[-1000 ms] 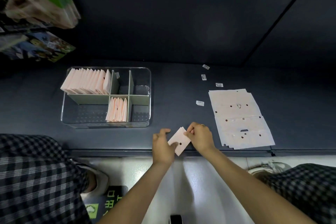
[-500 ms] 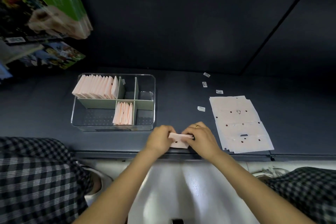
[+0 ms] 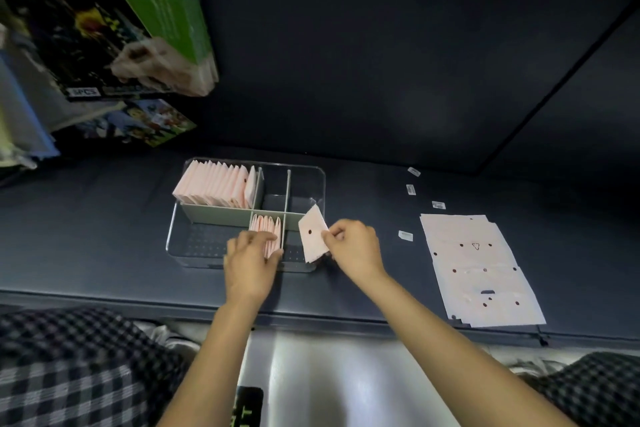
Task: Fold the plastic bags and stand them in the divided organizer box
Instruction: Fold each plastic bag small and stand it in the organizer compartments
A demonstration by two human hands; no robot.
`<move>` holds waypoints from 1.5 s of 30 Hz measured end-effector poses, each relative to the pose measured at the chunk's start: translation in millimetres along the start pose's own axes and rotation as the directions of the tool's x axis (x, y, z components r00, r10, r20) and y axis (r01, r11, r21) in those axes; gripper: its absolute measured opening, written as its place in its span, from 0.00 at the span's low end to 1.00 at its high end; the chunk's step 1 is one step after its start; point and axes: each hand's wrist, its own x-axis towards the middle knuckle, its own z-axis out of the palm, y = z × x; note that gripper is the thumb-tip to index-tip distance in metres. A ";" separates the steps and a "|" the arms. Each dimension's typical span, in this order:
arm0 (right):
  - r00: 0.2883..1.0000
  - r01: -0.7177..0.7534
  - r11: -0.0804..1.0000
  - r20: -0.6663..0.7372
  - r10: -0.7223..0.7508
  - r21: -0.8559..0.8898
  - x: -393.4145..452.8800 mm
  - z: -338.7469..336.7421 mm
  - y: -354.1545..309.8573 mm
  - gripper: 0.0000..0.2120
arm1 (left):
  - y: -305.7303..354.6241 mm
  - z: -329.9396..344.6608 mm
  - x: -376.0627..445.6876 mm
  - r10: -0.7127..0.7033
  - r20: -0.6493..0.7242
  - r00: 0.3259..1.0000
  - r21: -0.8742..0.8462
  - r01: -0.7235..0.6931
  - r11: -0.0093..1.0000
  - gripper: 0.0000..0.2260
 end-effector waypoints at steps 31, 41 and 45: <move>0.983 0.179 0.982 -0.033 -0.181 -0.061 0.4 -25.1 92.5 0.12 | 14.9 27.8 -14.7 0.031 -0.126 0.992 0.173 -0.009 0.985 0.08; 0.958 -0.270 0.953 -0.136 0.252 -0.140 -43.2 -95.8 258.5 0.22 | 61.6 72.7 -56.5 0.581 0.123 0.804 0.050 -0.590 0.806 0.07; 0.966 -0.215 0.976 -0.152 0.208 -0.026 -45.2 -90.2 272.3 0.11 | 40.7 100.4 -73.7 0.439 0.434 0.787 0.058 -0.511 0.858 0.16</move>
